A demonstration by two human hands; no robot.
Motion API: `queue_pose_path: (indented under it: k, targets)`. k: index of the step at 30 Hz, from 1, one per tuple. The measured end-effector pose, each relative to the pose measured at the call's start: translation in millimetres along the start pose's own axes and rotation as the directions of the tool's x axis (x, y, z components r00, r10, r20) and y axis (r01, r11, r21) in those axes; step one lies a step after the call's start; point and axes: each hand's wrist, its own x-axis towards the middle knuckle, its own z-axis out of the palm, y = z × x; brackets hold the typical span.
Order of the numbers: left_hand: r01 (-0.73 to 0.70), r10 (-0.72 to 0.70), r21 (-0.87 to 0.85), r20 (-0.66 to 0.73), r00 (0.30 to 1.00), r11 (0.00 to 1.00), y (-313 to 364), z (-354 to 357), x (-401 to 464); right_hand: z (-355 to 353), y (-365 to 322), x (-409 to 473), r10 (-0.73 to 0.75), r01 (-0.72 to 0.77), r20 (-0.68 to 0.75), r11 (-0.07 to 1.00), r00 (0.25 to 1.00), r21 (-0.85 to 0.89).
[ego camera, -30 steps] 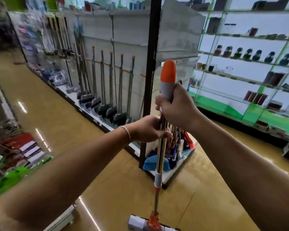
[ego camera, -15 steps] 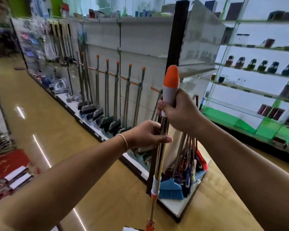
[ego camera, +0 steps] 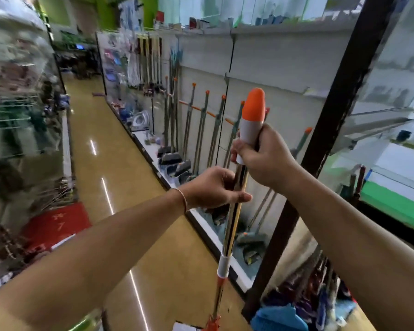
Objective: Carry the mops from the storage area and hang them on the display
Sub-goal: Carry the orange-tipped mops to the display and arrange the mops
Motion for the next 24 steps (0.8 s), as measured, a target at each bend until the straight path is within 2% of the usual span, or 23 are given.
queue_pose_path:
  k: [9,16,24]
  targets:
    - [0.132,-0.142,-0.131,-0.076,0.987,0.983,-66,-92,80,38,48,142,-0.084,0.069,0.147,0.992,0.986,0.105]
    - [0.165,-0.184,-0.099,-0.224,0.957,0.981,-102,-153,129,69,73,244,-0.159,0.12,0.228,0.977,0.96,0.178]
    - [0.183,-0.212,-0.118,-0.315,0.925,0.976,-150,-221,159,127,98,339,-0.228,0.157,0.325,0.96,0.918,0.231]
